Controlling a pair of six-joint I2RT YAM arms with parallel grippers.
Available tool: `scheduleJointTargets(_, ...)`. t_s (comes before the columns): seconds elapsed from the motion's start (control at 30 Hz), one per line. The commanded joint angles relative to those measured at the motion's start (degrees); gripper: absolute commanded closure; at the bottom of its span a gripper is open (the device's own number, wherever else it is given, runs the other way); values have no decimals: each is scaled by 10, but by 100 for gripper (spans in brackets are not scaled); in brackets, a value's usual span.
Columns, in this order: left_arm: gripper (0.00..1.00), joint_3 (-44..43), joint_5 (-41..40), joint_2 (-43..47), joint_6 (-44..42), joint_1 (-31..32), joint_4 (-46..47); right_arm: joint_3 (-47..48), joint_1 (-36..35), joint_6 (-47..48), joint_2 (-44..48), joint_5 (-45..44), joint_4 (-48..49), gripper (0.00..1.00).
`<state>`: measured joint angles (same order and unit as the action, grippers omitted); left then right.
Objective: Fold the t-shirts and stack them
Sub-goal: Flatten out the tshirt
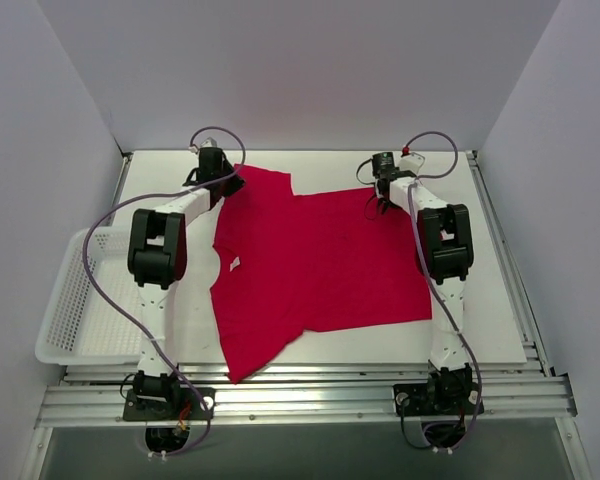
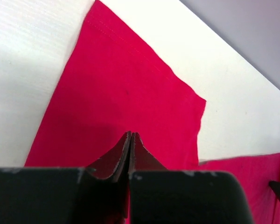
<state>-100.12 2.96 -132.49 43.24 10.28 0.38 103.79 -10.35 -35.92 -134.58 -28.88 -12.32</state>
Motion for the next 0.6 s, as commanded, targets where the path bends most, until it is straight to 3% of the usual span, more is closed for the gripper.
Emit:
scheduleJointTargets(0.0,96,-64,30,-46,-1,-7,-50,24,24,-15,-31,36,-45,100)
scheduleJointTargets(0.4,98,-288,34,-186,-3,-5,-216,82,42,-9,-83,80,-38,100)
scheduleJointTargets(0.53,98,-479,31,-295,-17,-7,-308,105,44,-10,-100,96,-38,100)
scheduleJointTargets(0.57,98,-565,33,-317,-18,-9,-331,110,44,-10,-107,99,-39,100)
